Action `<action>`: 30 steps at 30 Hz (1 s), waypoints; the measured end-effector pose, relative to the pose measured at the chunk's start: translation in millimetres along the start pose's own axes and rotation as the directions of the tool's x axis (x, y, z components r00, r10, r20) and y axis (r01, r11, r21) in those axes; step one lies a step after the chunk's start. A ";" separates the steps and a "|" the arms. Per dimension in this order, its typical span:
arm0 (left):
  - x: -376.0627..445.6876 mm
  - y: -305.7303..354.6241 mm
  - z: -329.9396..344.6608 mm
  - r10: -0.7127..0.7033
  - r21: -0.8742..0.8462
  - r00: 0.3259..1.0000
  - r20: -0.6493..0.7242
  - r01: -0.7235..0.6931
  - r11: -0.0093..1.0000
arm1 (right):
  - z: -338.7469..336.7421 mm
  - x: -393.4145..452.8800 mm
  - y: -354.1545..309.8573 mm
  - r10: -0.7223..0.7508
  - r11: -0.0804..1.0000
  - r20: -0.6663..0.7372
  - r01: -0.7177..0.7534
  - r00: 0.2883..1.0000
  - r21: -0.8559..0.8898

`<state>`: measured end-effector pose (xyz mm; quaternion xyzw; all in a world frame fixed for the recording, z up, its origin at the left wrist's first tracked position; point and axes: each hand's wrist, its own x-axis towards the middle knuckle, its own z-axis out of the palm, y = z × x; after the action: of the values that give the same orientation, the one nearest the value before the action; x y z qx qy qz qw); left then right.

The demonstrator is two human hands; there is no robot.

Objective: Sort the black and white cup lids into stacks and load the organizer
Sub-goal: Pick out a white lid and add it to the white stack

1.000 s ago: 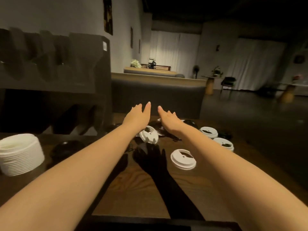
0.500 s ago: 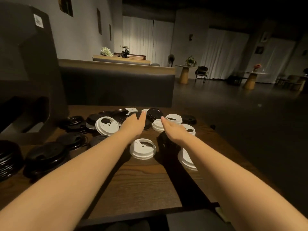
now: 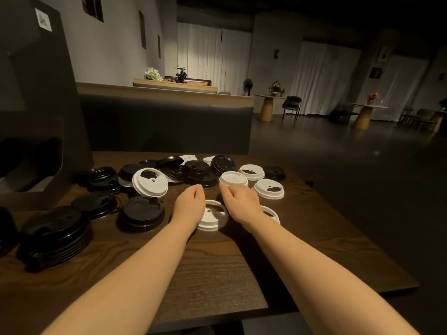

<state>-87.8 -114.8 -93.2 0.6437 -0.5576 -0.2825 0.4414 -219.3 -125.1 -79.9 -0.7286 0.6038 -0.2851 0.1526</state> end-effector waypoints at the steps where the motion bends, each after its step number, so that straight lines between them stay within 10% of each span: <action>1: -0.2 -1.1 -0.4 -0.002 0.042 1.000 0.015 0.001 0.999 | 1.1 -0.9 -1.4 0.010 0.994 0.038 -0.005 0.999 -0.108; 8: 1.2 -11.8 -6.7 -0.063 0.435 0.982 0.180 -0.021 0.900 | -3.1 -4.3 -9.3 0.039 0.876 0.104 0.016 0.994 -0.482; 13: -8.4 -8.6 -12.8 -0.018 0.322 0.990 0.143 -0.030 0.946 | -7.1 -15.6 -11.3 0.148 0.900 -0.170 -0.204 0.974 -0.385; 19: -13.0 -5.8 -12.8 0.043 0.106 0.995 0.093 -0.053 0.993 | -8.9 -34.0 -10.8 0.460 0.807 -0.072 -0.451 0.885 -0.382; 30: -2.9 -13.9 -22.3 -0.231 -0.505 0.973 0.008 0.203 0.839 | 2.4 -52.9 -0.6 0.216 0.974 0.037 -0.213 0.976 -0.076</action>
<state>-62.8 -106.5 -95.9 0.5727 -0.3766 -0.4489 0.5733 -223.1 -74.2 -93.7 -0.6702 0.6852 -0.2288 0.1702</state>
